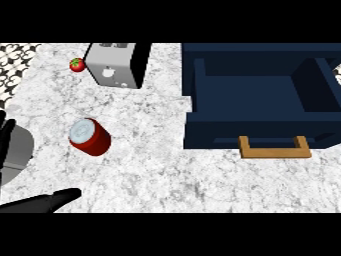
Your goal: Pick up the can, place it into the drawer and close the drawer
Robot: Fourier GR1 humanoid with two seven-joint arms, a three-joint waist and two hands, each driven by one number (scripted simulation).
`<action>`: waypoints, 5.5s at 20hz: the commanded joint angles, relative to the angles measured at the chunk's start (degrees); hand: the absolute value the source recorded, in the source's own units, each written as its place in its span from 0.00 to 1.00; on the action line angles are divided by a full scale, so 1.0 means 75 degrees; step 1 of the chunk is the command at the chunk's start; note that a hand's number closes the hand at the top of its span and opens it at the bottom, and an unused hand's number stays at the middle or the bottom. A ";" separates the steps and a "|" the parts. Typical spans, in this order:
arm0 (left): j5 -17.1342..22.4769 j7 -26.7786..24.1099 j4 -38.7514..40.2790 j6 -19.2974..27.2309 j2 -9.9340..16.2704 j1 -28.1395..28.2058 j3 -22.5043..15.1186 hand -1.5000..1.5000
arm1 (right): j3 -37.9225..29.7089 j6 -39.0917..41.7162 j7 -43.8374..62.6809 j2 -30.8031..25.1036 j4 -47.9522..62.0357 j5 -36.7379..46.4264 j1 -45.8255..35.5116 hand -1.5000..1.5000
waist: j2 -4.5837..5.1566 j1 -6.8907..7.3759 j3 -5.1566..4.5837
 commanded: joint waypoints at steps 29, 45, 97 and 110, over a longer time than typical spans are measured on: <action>0.2169 -0.1130 0.3442 0.0775 -0.0289 -0.1497 0.1073 0.00 | -0.2426 0.2307 -0.0456 0.0016 0.0329 -0.1637 0.0874 0.00 | 0.0013 -0.0035 -0.0004; 0.2106 -0.3309 0.5500 0.1160 -0.0471 -0.1137 0.1091 0.00 | -0.3112 0.3204 -0.0025 0.0544 -0.0497 -0.2082 0.1437 0.00 | 0.0005 -0.0031 -0.0003; 0.4138 -0.7212 1.1970 -0.2019 0.0186 -0.3641 0.1891 1.00 | -0.3711 0.3540 0.0848 0.0763 -0.0700 -0.2751 0.1031 0.00 | -0.0005 -0.0010 0.0001; 0.3983 -0.5991 0.9154 -0.0994 -0.0484 -0.3365 0.0236 1.00 | -0.3622 0.3390 0.0732 0.0764 -0.0730 -0.2588 0.0977 0.00 | -0.0005 -0.0018 0.0002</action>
